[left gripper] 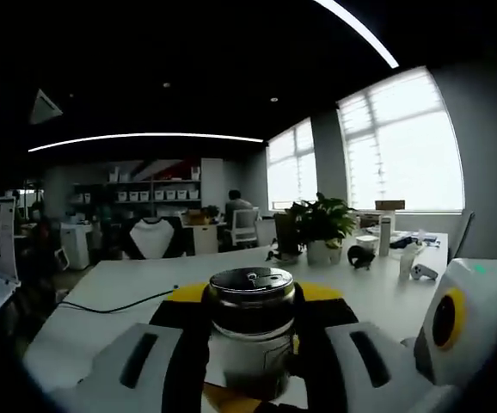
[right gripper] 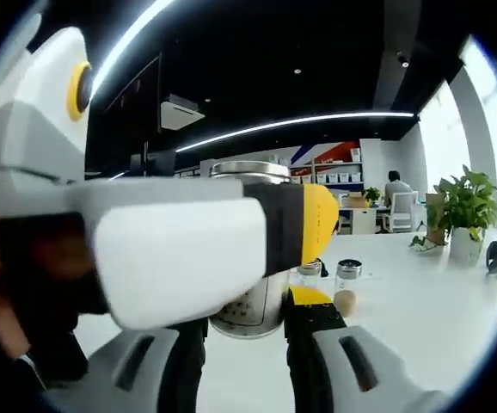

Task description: Rotate the seasoning bottle until the label or dispensing opening points toward the visible target arrow and the bottle remains upright within the marked orientation range

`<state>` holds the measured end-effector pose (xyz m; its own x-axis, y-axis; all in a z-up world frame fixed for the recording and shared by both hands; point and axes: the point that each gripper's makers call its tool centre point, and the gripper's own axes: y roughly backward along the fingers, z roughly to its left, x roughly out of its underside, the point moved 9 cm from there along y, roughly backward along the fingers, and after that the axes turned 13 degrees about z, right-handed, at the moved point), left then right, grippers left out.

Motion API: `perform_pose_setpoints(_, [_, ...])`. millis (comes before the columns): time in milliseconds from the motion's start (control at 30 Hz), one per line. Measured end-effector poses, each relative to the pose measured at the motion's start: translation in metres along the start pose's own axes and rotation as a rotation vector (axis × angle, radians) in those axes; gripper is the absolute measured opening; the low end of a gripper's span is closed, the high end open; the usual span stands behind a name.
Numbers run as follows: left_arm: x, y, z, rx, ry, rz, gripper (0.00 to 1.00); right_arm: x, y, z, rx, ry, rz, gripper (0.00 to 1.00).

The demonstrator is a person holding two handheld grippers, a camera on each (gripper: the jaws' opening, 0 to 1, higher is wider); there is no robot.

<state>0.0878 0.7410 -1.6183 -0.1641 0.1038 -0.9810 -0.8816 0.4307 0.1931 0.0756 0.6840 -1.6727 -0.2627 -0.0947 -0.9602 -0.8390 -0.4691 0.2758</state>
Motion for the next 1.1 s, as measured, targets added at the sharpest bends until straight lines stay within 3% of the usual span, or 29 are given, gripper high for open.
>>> perform_pose_setpoints(167, [0.0, 0.0, -0.003, -0.006, -0.022, -0.003, 0.4, 0.0, 0.0, -0.001, 0.003, -0.003, 0.002, 0.32])
perform_pose_setpoints(433, [0.002, -0.004, -0.002, 0.054, -0.025, -0.003, 0.39, 0.002, 0.002, -0.007, -0.013, -0.022, 0.019, 0.32])
perform_pose_setpoints(833, [0.002, -0.01, 0.004, 0.208, -0.037, 0.007, 0.39, -0.001, 0.003, -0.015, -0.045, 0.037, 0.043, 0.32])
perform_pose_setpoints(1033, [0.003, -0.013, 0.008, 0.315, -0.068, 0.004, 0.39, -0.003, 0.004, -0.018, -0.076, 0.031, 0.05, 0.32])
perform_pose_setpoints(1100, [0.005, -0.014, 0.011, 0.379, -0.054, 0.005, 0.39, -0.002, 0.004, -0.02, -0.104, 0.035, 0.057, 0.32])
